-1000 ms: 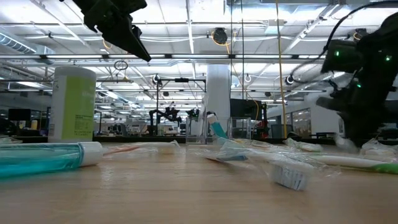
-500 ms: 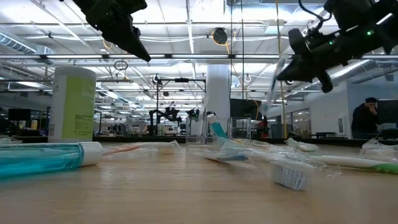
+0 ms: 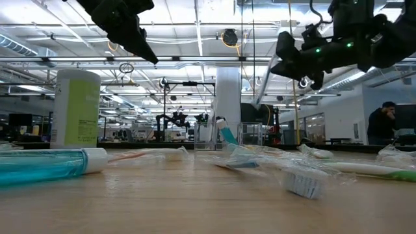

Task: Pick & Place toothbrushing station
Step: Put the top blue toothbrush into the transparent organizer

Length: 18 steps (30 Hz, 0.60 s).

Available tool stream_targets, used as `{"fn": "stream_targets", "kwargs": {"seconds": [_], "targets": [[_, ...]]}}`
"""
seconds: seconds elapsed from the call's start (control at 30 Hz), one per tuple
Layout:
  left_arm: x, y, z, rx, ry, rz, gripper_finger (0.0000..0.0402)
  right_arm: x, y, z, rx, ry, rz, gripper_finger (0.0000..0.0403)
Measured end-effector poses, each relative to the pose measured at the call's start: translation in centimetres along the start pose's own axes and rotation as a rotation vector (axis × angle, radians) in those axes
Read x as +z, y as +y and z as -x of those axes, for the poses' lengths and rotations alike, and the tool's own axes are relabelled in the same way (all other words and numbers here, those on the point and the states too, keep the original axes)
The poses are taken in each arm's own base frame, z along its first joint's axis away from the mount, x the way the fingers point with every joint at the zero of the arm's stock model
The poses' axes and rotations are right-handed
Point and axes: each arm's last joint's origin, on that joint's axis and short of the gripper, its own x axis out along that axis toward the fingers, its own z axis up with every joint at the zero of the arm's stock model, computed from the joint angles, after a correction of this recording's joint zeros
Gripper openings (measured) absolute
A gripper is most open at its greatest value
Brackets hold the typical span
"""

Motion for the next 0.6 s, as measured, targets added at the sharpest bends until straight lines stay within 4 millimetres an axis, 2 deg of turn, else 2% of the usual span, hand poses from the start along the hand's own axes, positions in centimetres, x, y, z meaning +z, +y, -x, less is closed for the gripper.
{"fn": "stream_targets", "kwargs": {"seconds": [0.13, 0.33, 0.47, 0.6], "targets": [[0.0, 0.0, 0.0, 0.0, 0.0, -0.001, 0.0145, 0.2, 0.7, -1.5, -0.024, -0.019, 0.114, 0.0], [0.0, 0.0, 0.0, 0.0, 0.001, -0.003, 0.0145, -0.6, 2.8, -4.1, -0.043, 0.125, 0.32, 0.0], [0.0, 0.0, 0.0, 0.0, 0.002, 0.004, 0.0145, -1.1, 3.5, -5.3, -0.054, 0.164, 0.352, 0.0], [0.0, 0.0, 0.0, 0.0, 0.002, 0.008, 0.0145, -2.0, 3.4, -5.6, -0.084, 0.194, 0.418, 0.0]]}}
